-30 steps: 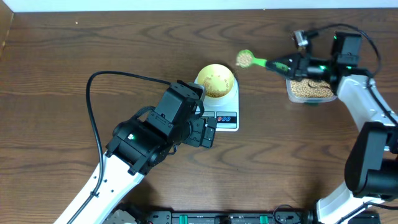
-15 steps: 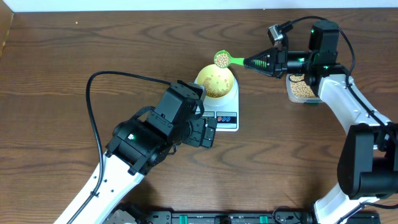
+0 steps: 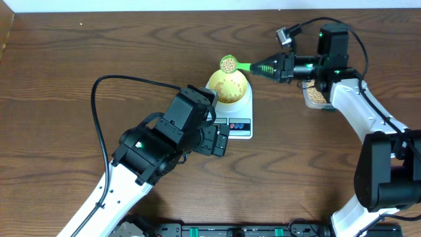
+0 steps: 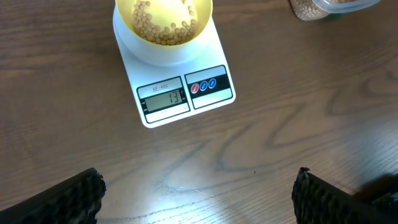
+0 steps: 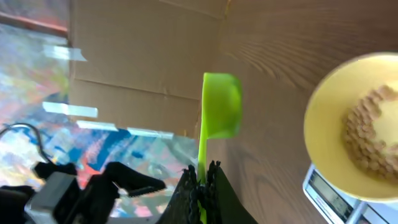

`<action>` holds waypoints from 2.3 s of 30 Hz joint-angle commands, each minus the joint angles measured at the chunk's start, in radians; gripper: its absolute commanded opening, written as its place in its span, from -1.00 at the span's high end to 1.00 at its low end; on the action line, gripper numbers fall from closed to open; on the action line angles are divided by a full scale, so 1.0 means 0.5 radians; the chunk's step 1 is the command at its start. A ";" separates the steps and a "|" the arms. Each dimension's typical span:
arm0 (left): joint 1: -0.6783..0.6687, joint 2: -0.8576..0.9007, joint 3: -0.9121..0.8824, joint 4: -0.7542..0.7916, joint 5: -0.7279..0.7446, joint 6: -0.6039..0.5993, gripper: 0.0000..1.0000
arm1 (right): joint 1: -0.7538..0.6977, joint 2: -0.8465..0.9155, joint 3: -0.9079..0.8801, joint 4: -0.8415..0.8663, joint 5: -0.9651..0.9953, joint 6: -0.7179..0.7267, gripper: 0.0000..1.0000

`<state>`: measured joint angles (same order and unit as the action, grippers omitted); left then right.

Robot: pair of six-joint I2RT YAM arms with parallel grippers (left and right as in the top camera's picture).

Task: Scoop item into bowl and weigh 50g on scale
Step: 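Lift the filled scoop and carry it over the yellow bowl, then tilt the scoop with the right gripper to pour soybeans into the bowl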

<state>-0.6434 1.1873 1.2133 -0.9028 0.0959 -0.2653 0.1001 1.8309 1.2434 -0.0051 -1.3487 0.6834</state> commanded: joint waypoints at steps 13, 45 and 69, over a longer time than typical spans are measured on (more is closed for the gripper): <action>0.005 -0.007 0.031 -0.005 -0.004 0.002 -0.97 | 0.056 -0.002 0.015 -0.689 0.607 -0.822 0.97; 0.005 -0.007 0.031 -0.005 -0.004 0.002 -0.97 | 0.453 -0.002 0.663 -1.576 1.733 -1.553 0.97; 0.005 -0.007 0.031 -0.005 -0.005 0.002 -0.97 | 0.774 -0.015 0.916 -1.839 2.522 -1.795 0.97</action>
<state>-0.6434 1.1873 1.2133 -0.9024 0.0990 -0.2653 0.4702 1.8328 1.6630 -0.9188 -0.1596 -0.1825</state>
